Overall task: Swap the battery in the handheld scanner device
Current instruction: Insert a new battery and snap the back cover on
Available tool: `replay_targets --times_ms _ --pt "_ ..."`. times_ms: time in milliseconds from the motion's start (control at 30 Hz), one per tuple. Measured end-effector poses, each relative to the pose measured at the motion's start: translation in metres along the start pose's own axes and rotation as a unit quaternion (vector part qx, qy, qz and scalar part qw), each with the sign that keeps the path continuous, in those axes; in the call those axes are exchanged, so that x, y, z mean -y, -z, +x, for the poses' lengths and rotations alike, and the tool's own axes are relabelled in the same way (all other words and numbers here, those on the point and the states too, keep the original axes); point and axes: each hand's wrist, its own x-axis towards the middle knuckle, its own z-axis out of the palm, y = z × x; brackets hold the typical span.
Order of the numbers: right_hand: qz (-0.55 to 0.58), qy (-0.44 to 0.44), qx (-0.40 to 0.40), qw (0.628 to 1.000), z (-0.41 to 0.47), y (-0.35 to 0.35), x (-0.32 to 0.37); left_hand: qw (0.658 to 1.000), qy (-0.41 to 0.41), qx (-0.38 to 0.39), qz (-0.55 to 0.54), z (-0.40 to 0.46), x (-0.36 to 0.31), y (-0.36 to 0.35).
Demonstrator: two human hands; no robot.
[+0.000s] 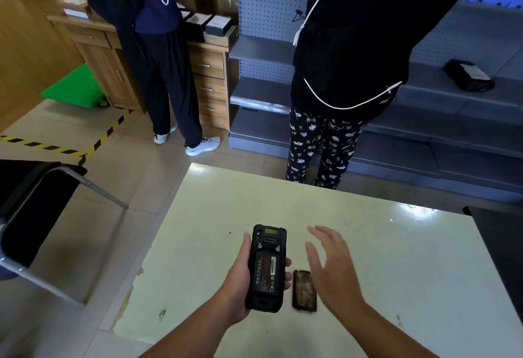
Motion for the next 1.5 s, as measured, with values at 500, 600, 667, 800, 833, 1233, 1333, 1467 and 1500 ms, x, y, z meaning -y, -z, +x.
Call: replay_targets --times_ms 500,600,667,800,833,1233,1333,1467,1500 --pt "-0.151 -0.19 0.203 0.949 -0.007 -0.09 -0.076 0.999 0.025 -0.04 -0.008 0.037 0.025 0.032" --pt "-0.161 -0.199 0.203 0.945 -0.005 -0.093 -0.078 0.999 0.025 -0.028 -0.016 0.039 0.026 0.032" --pt "-0.159 -0.2 0.194 0.947 -0.002 -0.092 -0.081 0.999 0.022 -0.027 -0.015 0.04 0.025 0.031" --pt "-0.038 -0.198 0.208 0.957 0.005 -0.082 -0.083 0.999 0.024 -0.025 -0.002 0.04 0.02 0.03" --pt "-0.013 -0.192 0.211 0.958 0.009 -0.076 -0.08 0.999 0.022 -0.024 -0.001 0.039 0.018 0.03" --pt "0.278 -0.015 0.039 0.96 0.056 0.06 0.061 0.999 -0.027 0.014 0.01 0.014 -0.015 -0.012" --pt "0.295 0.003 0.098 0.951 0.03 0.055 0.077 0.998 -0.046 0.031 -0.003 0.009 -0.018 -0.022" --pt "0.313 0.013 0.117 0.942 0.013 0.044 0.074 0.999 -0.036 0.024 -0.019 0.004 -0.021 -0.027" --pt "0.321 0.014 0.115 0.94 0.011 0.043 0.073 0.999 -0.035 0.024 -0.019 0.003 -0.021 -0.028"
